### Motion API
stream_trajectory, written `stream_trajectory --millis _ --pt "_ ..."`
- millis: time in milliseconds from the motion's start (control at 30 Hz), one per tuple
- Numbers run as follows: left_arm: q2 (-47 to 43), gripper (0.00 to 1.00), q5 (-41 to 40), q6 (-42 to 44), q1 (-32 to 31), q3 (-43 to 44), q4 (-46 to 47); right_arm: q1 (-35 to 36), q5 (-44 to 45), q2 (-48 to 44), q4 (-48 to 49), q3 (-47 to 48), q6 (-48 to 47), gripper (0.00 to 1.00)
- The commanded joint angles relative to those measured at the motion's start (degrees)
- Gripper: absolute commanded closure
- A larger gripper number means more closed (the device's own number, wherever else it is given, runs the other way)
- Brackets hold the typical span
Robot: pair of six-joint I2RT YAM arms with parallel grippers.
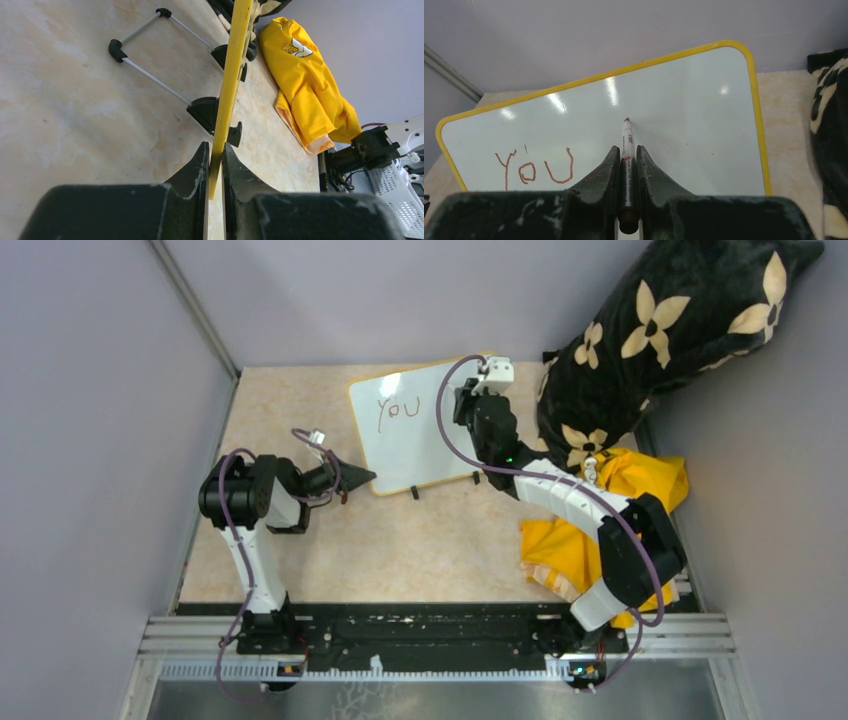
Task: Write a sentence on the whiteboard
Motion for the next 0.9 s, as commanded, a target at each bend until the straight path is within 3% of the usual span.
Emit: stream_trajectory --millis 0,867 --pt "1.0 1.00 0.1 0.0 -0.1 -0.3 4.3 -0.4 -2.2 1.2 0.1 2.7 -0.4 1.00" --pt "1.0 1.00 0.1 -0.1 -0.2 -0.3 4.2 -0.2 -6.5 -3.2 -2.8 -4.1 2.4 1.00"
